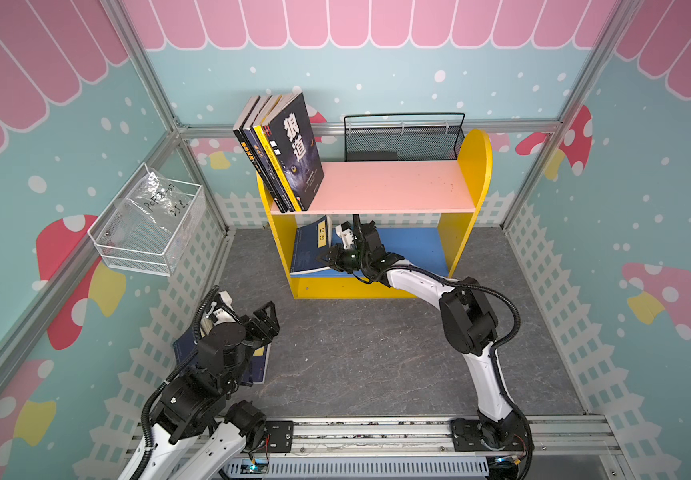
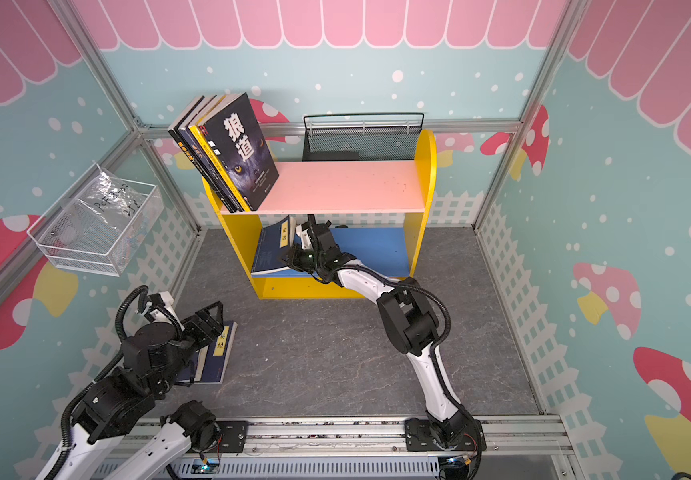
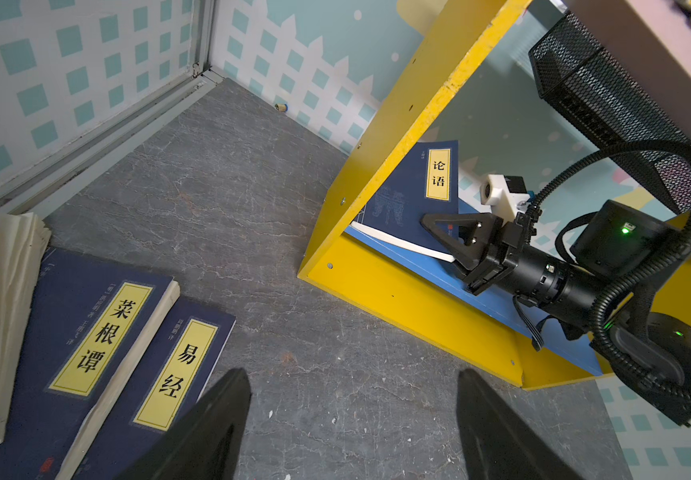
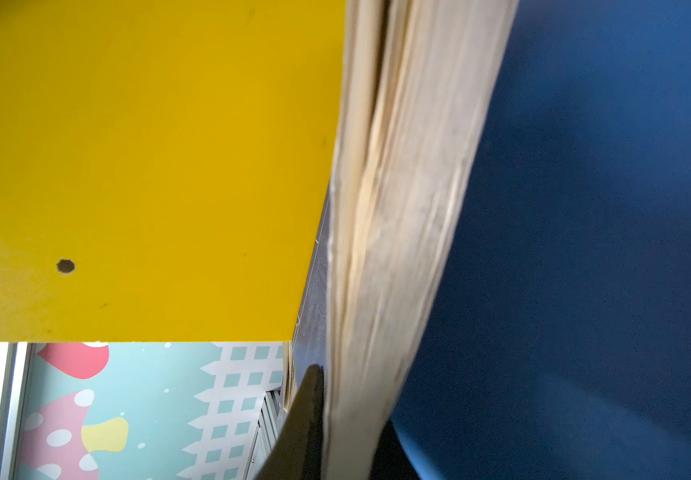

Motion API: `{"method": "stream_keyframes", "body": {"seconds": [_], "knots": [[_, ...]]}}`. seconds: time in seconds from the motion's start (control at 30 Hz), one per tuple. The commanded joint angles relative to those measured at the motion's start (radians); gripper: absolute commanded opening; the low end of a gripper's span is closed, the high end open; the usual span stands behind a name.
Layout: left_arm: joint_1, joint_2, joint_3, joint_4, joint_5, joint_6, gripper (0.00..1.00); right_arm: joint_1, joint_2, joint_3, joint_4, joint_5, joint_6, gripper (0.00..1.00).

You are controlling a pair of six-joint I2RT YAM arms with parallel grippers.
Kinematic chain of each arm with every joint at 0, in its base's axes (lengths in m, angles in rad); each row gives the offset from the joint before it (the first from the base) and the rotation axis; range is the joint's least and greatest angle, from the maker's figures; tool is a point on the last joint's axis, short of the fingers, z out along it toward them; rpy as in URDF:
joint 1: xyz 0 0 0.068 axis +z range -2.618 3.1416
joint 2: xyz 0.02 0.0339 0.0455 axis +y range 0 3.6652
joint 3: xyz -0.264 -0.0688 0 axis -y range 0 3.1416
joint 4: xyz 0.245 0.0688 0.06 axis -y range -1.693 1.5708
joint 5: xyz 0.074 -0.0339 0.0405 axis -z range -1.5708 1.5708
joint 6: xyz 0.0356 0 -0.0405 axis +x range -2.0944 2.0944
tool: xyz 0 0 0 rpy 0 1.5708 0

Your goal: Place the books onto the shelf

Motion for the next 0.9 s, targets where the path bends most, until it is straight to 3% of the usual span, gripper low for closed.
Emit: {"method": "stream_keyframes", "body": {"seconds": [0.0, 0.23, 0.5, 0.87], "knots": [[0.007, 0.0, -0.008, 0.007, 0.008, -0.016, 0.8, 0.01, 0.028, 0.039, 0.018, -0.001, -0.016, 0.17], [0.007, 0.001, -0.007, 0.006, 0.009, -0.017, 0.8, 0.01, 0.028, 0.039, 0.018, 0.004, -0.015, 0.18], [0.006, 0.003, -0.007, 0.007, 0.011, -0.016, 0.8, 0.009, 0.028, 0.04, 0.005, 0.011, -0.021, 0.29], [0.007, 0.012, -0.009, 0.008, 0.014, -0.021, 0.8, 0.013, -0.007, 0.05, -0.132, 0.134, -0.124, 0.42]]}}
